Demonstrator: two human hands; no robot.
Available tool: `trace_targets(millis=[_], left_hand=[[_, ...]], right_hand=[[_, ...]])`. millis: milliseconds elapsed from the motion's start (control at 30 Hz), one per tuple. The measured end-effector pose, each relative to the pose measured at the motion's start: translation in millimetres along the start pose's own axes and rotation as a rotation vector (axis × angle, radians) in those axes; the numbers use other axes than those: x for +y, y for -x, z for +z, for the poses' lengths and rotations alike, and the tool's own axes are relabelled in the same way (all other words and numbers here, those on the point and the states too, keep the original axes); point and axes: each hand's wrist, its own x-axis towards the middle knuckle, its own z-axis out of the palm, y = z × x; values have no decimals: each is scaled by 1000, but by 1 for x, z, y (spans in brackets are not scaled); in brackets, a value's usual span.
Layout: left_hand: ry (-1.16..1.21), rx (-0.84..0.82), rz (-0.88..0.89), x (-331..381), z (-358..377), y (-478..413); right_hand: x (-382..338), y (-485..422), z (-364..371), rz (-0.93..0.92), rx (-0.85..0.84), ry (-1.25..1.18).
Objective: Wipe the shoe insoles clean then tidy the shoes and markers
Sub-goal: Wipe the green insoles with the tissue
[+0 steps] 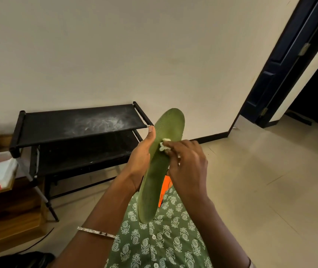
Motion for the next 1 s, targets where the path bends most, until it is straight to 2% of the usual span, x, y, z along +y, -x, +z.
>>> trace_targets(millis=[100, 200, 433, 533, 667, 767, 1000], left_hand=[[-90, 33, 38, -1, -3, 0], [-114, 47, 45, 0, 0, 1], [-58, -18, 47, 0, 4, 0], [-34, 18, 42, 0, 2, 2], [-150, 52, 78, -2, -1, 0], [-148, 81, 70, -1, 3, 2], [-86, -7, 85, -1, 3, 0]], right_hand=[[-14, 18, -1, -30, -51, -26], [-12, 13, -4, -46, -21, 4], [2, -18, -3, 109, 100, -64], [-7, -2, -3, 87, 97, -62], [-19, 23, 1, 11, 42, -34], [-13, 15, 2, -17, 61, 0], [6, -16, 9, 171, 147, -57]])
